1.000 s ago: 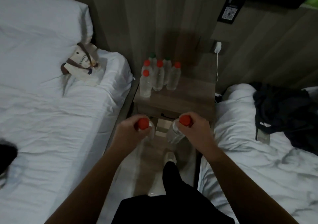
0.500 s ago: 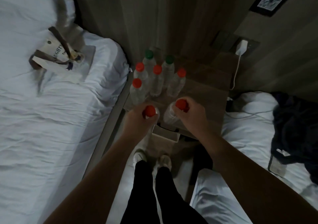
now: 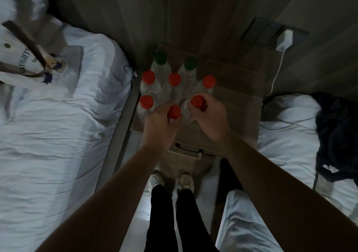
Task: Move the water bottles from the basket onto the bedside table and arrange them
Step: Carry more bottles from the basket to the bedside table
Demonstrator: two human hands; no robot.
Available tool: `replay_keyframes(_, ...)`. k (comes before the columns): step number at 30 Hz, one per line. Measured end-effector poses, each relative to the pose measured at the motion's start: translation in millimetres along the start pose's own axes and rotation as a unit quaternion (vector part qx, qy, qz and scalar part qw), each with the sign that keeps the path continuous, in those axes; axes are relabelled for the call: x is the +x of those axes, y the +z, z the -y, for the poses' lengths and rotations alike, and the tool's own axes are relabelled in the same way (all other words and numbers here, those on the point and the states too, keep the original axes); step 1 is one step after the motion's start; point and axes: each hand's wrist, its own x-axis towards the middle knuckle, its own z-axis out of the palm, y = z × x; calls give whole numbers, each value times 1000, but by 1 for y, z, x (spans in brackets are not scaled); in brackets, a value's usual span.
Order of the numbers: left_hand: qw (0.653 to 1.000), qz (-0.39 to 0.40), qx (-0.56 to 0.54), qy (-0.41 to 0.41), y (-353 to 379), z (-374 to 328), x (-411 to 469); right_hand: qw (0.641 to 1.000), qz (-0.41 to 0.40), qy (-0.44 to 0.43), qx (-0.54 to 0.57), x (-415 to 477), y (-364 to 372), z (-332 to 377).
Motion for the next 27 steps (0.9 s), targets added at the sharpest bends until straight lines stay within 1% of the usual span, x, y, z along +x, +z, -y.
replay_keyframes(3, 1000, -20, -1, -14, 0, 0, 8, 1000, 9, 12, 22, 6, 2, 3)
replay_keyframes(6, 999, -34, 7, -8, 0, -1, 14, 1000, 17, 21, 12, 7, 3, 4)
replay_keyframes(12, 998, -30, 31, -37, -1, -3, 9, 999, 20, 46, 2, 2, 1, 12)
replay_keyframes(15, 998, -27, 10, -47, -6, -8, -2, 998, 17, 51, 12, -5, -4, 16)
replay_keyframes(18, 997, 2, -40, -71, -13, -11, -14, 994, 41, 94, 42, -19, -14, 19)
replay_keyframes(22, 991, 38, 0, -129, -27, -19, -38, 990, 84, 112, 33, -45, -37, 25)
replay_keyframes(27, 991, 34, -14, -129, -44, -36, -85, 981, 157, 109, -22, -80, -68, 27)
